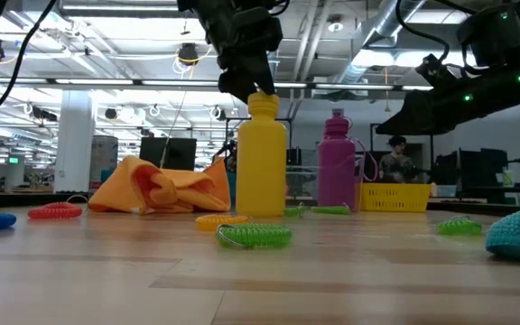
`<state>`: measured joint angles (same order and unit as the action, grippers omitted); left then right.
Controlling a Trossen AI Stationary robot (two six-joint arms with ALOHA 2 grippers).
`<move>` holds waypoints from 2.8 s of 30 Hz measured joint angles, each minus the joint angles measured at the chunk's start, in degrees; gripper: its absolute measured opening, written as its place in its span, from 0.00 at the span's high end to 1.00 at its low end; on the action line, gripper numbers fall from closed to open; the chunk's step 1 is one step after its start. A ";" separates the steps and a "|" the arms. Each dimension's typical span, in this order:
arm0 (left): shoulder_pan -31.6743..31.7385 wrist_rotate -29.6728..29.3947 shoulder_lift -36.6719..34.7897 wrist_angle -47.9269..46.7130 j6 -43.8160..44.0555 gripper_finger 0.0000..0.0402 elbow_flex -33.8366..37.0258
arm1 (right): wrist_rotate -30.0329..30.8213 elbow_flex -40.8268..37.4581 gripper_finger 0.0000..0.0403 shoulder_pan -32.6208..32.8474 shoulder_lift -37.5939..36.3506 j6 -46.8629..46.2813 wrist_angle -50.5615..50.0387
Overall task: Pick & Place Sports Items
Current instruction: Put the yellow tumbler into the transparent bin
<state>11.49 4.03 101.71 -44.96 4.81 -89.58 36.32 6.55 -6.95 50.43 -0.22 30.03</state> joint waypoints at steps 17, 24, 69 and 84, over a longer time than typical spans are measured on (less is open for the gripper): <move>0.02 0.04 -0.02 2.33 0.01 0.25 3.23 | 0.13 0.00 0.39 0.01 0.00 0.03 0.02; 0.02 -0.44 -0.02 3.79 0.09 0.25 3.23 | 0.13 0.00 0.39 0.01 0.00 0.03 0.02; 1.11 -5.05 -0.07 2.42 -6.08 0.50 -4.38 | 0.13 0.02 0.39 -0.61 0.02 0.07 -0.55; 10.03 -8.90 -0.09 -3.35 -7.14 0.50 -17.48 | 0.11 0.02 0.39 -2.02 0.02 0.25 -0.64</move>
<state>21.52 -4.86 101.62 -48.30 -2.34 -107.06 36.43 6.57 -8.97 50.46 0.03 29.39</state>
